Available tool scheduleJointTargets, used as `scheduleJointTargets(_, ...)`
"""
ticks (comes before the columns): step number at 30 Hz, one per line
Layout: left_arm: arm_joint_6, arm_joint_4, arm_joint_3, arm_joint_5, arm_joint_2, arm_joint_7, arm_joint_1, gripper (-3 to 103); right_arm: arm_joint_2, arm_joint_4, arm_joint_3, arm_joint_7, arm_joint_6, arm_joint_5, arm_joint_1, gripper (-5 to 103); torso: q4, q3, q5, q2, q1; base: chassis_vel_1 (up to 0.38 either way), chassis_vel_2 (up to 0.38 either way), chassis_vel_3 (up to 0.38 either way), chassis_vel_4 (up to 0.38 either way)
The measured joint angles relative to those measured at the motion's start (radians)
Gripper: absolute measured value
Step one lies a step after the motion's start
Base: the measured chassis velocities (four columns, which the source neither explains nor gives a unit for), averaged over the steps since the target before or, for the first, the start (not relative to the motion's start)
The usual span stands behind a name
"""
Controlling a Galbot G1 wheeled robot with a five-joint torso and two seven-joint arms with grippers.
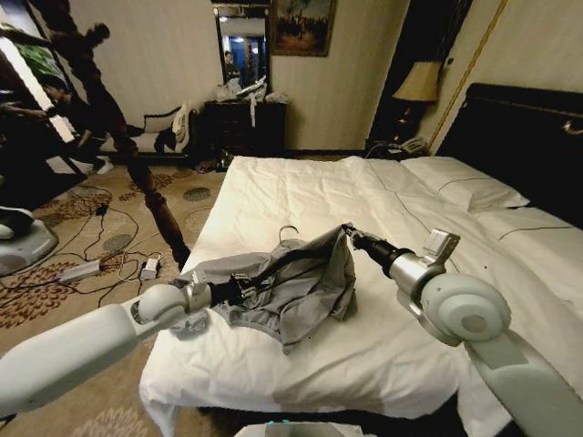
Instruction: Pick up the clothes from the bed and hang them on the clothes hanger.
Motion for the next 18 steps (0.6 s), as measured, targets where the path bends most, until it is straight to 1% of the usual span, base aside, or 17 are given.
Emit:
scheduleJointTargets(1,0.0,0.0,0.0,0.0,0.0,0.0,0.0,18,0.0,0.0,0.0,0.0,0.0,0.0,0.0,0,0.0,0.0,0.0,0.0,0.0,0.0,0.0,0.0,0.0)
scheduleJointTargets(5,0.01,0.023,0.023,-0.004,-0.058,-0.021,-0.02,18,-0.001,0.006,-0.009,0.014,0.005,0.04,0.009,0,0.0,0.0,0.0,0.0,0.0,0.0,0.0,0.0,0.0)
scheduleJointTargets(6,0.01,0.023,0.023,-0.004,-0.058,-0.021,-0.02,18,-0.001,0.006,-0.009,0.014,0.005,0.04,0.009,0,0.0,0.0,0.0,0.0,0.0,0.0,0.0,0.0,0.0)
scheduleJointTargets(10,0.03,0.054,0.028,-0.028,-0.12,-0.037,-0.037,18,0.003,0.015,-0.021,0.016,0.005,0.047,0.009,0,0.0001,0.0,0.0,0.0,0.0,0.0,0.0,0.0,0.0)
scheduleJointTargets(11,0.03,0.054,0.028,-0.028,-0.12,-0.037,-0.037,18,0.003,0.015,-0.021,0.016,0.005,0.047,0.009,0,0.0001,0.0,0.0,0.0,0.0,0.0,0.0,0.0,0.0)
scheduleJointTargets(14,0.045,0.066,0.036,-0.049,-0.175,-0.067,-0.052,18,0.009,0.029,-0.036,0.019,0.006,0.056,0.015,0,0.0001,0.0,0.0001,0.0,0.0,0.0,0.0,0.0,0.0)
scheduleJointTargets(15,0.047,0.073,0.037,-0.05,-0.192,-0.075,-0.055,18,0.01,0.037,-0.041,0.019,0.006,0.056,0.015,0,0.0001,0.0,0.0,0.0,0.0,0.0,0.0,0.0,0.0)
scheduleJointTargets(16,0.047,0.073,0.037,-0.05,-0.192,-0.075,-0.055,18,0.01,0.037,-0.041,0.019,0.006,0.056,0.015,0,0.0001,0.0,0.0,0.0,0.0,0.0,0.0,0.0,0.0)
scheduleJointTargets(18,0.052,0.092,0.04,-0.051,-0.233,-0.094,-0.061,18,0.013,0.054,-0.049,0.022,0.009,0.051,0.007,0,0.0001,0.0,-0.0002,0.0,0.0,0.0,0.0,0.0,0.0)
